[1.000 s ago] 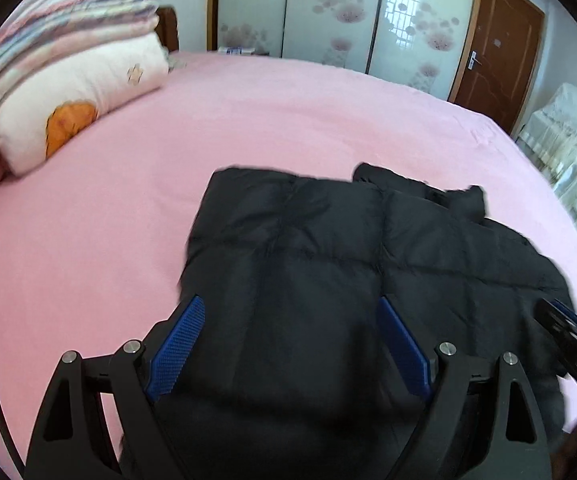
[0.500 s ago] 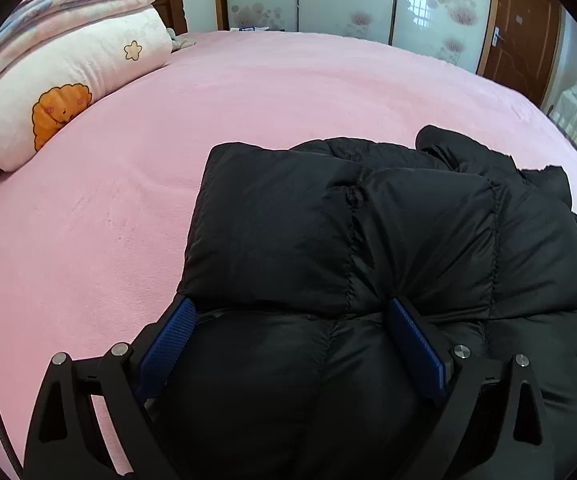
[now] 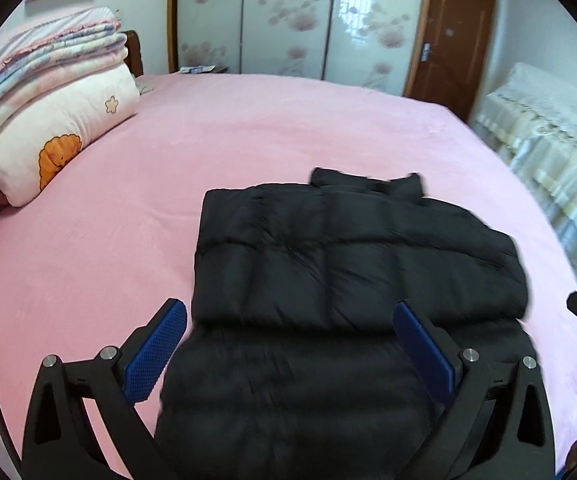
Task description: Fold large clothes
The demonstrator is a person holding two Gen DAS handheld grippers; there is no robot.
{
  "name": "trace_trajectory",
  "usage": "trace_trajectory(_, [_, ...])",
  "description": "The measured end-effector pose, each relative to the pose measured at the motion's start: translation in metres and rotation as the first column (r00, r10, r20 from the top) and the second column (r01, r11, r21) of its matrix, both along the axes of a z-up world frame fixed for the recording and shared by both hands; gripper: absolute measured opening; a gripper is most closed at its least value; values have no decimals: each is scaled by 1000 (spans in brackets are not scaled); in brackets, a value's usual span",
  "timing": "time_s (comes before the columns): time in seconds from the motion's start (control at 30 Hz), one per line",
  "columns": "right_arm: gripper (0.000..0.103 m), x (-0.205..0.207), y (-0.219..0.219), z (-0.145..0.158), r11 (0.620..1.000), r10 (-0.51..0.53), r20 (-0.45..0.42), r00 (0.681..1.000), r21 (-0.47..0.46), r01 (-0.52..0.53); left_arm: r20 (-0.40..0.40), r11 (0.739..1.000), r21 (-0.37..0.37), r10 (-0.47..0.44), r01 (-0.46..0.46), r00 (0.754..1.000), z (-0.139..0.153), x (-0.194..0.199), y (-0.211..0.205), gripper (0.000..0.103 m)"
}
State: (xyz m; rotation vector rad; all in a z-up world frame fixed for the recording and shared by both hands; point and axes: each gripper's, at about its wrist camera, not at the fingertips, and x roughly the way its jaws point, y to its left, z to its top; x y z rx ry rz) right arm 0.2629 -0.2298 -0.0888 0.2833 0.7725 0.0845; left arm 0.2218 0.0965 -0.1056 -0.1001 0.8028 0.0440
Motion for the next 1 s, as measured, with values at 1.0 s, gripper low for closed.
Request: trace_trajectory(1.0, [43, -244, 9, 37, 974, 94, 141, 985, -217, -62, 34, 993, -1, 117, -117, 993, 3, -255, 50, 103])
